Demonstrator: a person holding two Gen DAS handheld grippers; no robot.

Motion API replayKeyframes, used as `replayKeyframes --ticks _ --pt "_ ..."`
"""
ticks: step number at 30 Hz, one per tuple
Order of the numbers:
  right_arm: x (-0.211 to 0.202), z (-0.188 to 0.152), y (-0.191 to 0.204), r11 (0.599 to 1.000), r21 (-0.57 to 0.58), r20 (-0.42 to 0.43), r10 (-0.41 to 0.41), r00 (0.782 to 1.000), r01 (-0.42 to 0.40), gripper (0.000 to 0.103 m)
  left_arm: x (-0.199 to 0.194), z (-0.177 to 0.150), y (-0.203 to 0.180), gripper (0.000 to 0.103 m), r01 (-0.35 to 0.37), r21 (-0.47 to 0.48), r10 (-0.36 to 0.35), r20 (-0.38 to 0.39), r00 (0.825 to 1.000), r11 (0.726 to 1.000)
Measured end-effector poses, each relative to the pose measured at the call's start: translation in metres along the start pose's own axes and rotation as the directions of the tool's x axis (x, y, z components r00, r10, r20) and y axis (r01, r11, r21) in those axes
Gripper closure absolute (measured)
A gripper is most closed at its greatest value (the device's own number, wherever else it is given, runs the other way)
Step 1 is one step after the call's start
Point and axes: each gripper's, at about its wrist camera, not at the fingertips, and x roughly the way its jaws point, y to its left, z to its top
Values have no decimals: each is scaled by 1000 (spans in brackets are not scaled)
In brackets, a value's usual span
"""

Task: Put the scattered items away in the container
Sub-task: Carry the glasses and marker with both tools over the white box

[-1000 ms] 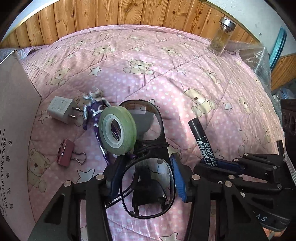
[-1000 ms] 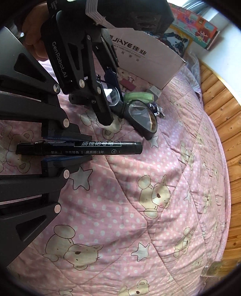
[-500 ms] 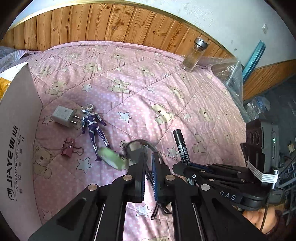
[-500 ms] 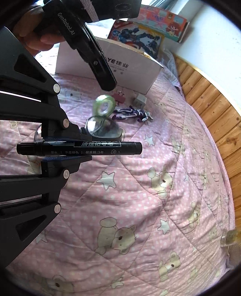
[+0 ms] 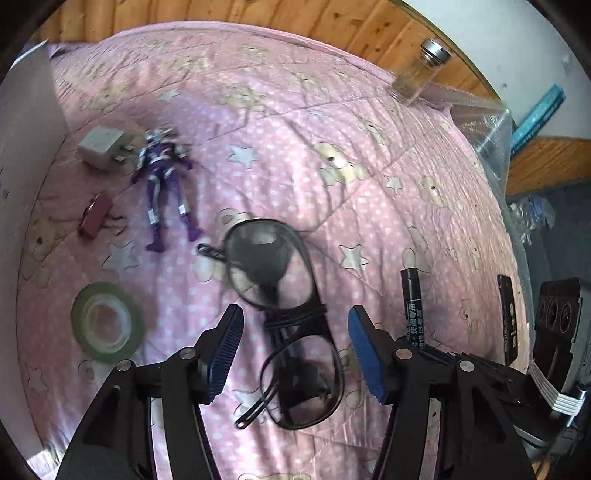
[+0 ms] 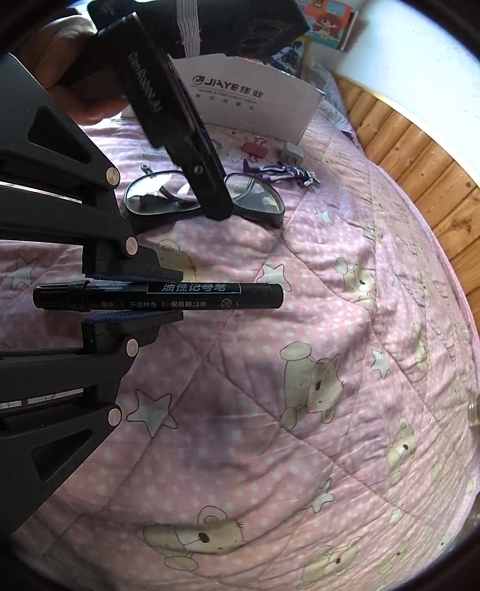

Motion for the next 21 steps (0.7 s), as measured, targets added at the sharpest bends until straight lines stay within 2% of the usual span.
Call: replayKeyframes --ticks 2,3,4,5,7,10,11,12,14,21 --pt "5 -4 -4 999 34 6 29 1000 -29 89 24 0 -17 41 -93 87 98 -61 993 992" --pt "5 -3 -5 998 53 9 38 999 -38 89 26 1 -26 42 -143 122 146 -21 989 982" --pt "4 -1 -5 997 62 17 37 999 -37 89 32 0 -37 50 -209 174 216 -20 976 962" --pt "2 -1 -5 997 61 28 46 999 -48 89 30 -1 -44 62 -231 210 235 5 972 950" --pt "2 -2 -7 996 71 34 53 998 -55 89 26 -2 -42 63 -212 228 218 3 976 950" --pt "5 -1 -4 995 68 33 77 996 -79 89 12 -8 -21 64 -181 157 183 4 983 971" --pt "5 1 -2 994 60 32 86 996 -87 89 3 -9 -12 66 -135 116 135 9 991 984" --pt "3 4 1 995 46 41 90 995 -92 89 -7 -10 -6 68 -114 91 112 28 993 989" --pt "-1 8 5 994 34 54 100 993 -102 90 -28 -10 5 70 -23 42 21 55 998 999" --pt "-24 2 25 994 -19 83 111 990 -110 90 -81 -16 15 70 130 -8 -127 140 982 992"
